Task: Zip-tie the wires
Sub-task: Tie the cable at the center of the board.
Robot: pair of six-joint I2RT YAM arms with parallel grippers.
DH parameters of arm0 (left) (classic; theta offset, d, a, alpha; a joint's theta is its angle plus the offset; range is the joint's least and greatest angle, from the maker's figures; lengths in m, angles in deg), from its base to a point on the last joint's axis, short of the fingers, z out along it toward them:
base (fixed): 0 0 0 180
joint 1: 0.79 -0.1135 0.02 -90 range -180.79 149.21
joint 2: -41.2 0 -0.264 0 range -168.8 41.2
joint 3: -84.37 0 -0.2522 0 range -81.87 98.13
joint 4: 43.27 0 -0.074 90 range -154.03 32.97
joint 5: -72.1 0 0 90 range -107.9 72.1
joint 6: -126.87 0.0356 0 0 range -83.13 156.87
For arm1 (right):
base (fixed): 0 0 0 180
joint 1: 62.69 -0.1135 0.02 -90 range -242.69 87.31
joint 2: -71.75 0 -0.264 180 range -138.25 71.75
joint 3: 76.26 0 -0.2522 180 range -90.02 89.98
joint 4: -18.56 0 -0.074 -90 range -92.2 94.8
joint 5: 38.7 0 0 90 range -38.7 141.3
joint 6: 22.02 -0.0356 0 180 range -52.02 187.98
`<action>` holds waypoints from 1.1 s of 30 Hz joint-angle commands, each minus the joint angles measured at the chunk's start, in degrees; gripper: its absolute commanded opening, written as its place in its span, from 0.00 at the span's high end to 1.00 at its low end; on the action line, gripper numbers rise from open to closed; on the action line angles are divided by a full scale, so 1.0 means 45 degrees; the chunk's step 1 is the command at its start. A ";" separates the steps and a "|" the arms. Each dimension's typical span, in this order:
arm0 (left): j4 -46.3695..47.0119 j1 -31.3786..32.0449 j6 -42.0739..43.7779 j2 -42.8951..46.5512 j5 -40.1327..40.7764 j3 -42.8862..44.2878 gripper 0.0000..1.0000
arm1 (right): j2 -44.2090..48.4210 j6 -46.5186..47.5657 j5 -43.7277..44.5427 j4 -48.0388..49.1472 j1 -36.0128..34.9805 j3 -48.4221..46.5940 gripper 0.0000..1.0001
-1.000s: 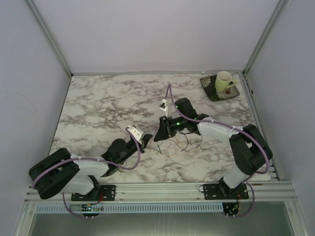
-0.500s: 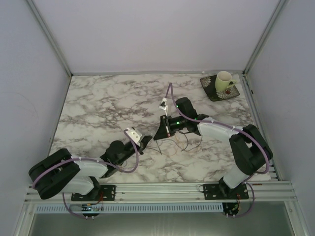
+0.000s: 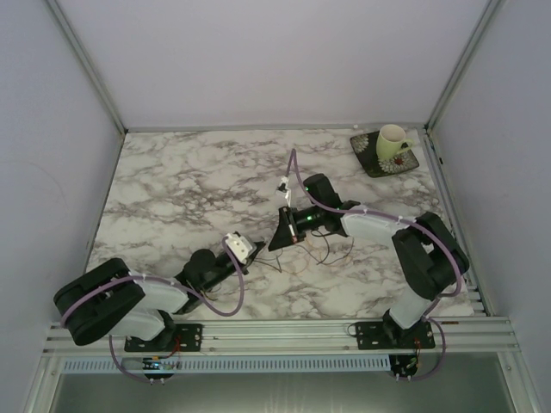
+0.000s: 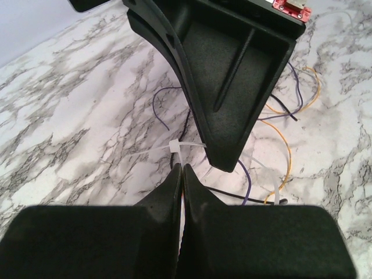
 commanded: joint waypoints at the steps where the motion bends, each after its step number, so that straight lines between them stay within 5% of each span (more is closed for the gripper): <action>1: 0.1171 0.0163 0.0457 -0.0402 -0.0778 0.0354 1.00 | -0.0224 0.0171 0.0044 0.0026 -0.0043 -0.0527 1.00; 21: -0.0944 0.0627 0.1894 -0.0504 -0.2051 0.1061 1.00 | -0.0905 0.1089 -0.0084 -0.1285 0.0356 -0.1423 1.00; 33: -0.0386 0.0711 0.1262 -0.0617 -0.0963 0.0996 1.00 | -0.0632 0.1418 -0.0031 -0.1591 0.0377 -0.1192 1.00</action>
